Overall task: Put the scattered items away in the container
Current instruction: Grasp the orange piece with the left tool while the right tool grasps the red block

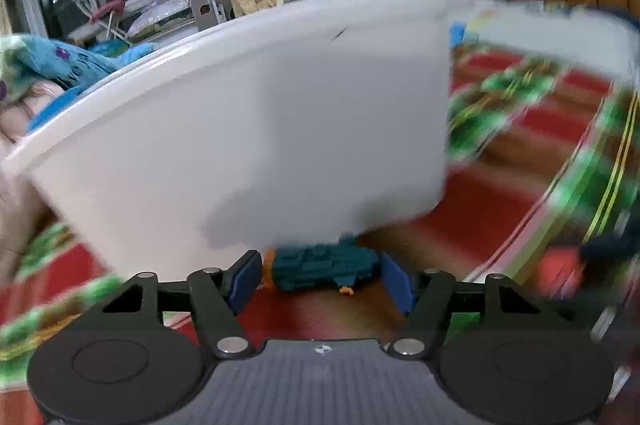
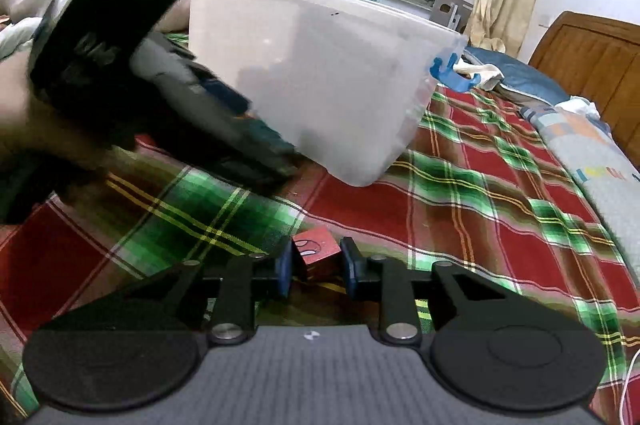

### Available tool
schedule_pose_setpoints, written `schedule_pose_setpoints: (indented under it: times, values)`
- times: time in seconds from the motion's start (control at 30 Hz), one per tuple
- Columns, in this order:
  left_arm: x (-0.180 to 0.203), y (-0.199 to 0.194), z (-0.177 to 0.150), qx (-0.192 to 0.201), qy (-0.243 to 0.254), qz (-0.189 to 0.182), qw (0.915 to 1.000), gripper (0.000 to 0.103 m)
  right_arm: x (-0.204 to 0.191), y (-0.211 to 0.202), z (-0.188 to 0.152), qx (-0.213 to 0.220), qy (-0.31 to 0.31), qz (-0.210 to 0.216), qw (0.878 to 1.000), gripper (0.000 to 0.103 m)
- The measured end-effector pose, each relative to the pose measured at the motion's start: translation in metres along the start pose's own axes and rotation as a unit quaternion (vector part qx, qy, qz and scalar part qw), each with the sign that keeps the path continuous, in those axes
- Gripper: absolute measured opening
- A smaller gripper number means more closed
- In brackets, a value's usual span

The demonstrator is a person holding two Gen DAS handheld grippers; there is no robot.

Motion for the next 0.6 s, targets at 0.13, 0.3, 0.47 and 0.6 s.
schedule_pose_setpoints:
  times: [0.13, 0.3, 0.47, 0.6]
  values:
    - [-0.049, -0.004, -0.012, -0.002, -0.029, 0.023, 0.9993, 0.068, -0.003, 0.001, 0.001, 0.002, 0.003, 0.001, 1.0, 0.029]
    - [-0.086, -0.025, -0.024, 0.018, -0.103, -0.038, 0.9937, 0.068, -0.006, 0.002, 0.007, 0.002, 0.005, 0.005, 1.0, 0.028]
    - [-0.093, -0.014, -0.014, 0.016, -0.214, -0.024, 0.9763, 0.069, -0.016, 0.004, 0.015, 0.003, -0.001, 0.01, 1.0, 0.029]
    - [-0.083, 0.013, -0.005, -0.015, -0.21, -0.05, 0.9764, 0.069, -0.019, 0.005, 0.015, 0.0, 0.0, 0.012, 1.0, 0.029]
Point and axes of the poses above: each gripper's, at about its wrist camera, not at the fingertips, and y roughly the way its jaws point, x to its right, z to its top, the point moved 1 cm from there along y, roughly the way its jaws point, and after that the axes turned 14 degrees about -y, right-handed, at the moved point
